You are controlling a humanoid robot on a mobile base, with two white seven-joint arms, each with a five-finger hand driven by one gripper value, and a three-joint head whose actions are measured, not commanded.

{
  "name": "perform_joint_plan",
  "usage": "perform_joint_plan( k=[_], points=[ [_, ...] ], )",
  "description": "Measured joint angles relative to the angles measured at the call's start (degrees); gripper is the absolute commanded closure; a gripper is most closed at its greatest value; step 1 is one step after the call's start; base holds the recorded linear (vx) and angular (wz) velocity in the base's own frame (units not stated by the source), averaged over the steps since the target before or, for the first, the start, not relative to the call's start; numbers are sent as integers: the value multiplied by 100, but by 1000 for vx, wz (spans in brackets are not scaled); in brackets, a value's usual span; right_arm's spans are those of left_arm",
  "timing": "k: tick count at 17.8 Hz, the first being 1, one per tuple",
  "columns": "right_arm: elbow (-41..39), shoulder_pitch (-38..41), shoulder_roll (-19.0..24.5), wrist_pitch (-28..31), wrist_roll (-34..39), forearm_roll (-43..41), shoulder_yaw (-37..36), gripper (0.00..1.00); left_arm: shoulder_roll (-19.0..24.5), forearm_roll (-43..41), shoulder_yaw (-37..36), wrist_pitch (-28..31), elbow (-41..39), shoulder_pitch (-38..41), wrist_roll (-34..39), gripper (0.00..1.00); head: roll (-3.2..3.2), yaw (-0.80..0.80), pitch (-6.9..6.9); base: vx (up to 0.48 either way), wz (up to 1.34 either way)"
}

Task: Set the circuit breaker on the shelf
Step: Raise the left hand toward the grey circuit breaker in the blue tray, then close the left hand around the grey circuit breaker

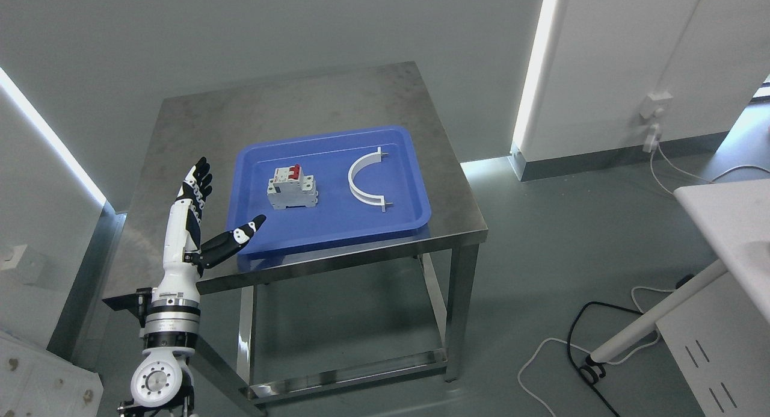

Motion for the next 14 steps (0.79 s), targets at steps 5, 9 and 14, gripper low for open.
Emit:
perform_joint_plan(
  k=[5,9,14],
  points=[
    [0,0,0,0,0,0,0,0,0,3,0,-63,84,-184,-42,0,0,0,0,-5,0],
    [0,0,0,-3,0,0,0,0,180,-87,-140,-93,551,-1013,-1080,0,0,0,0,2,10],
    [0,-1,0,-3,0,-1,0,0,633,-745,-596,-99,1505,-2340,-2965,1,0,0,0,0,0]
  ],
)
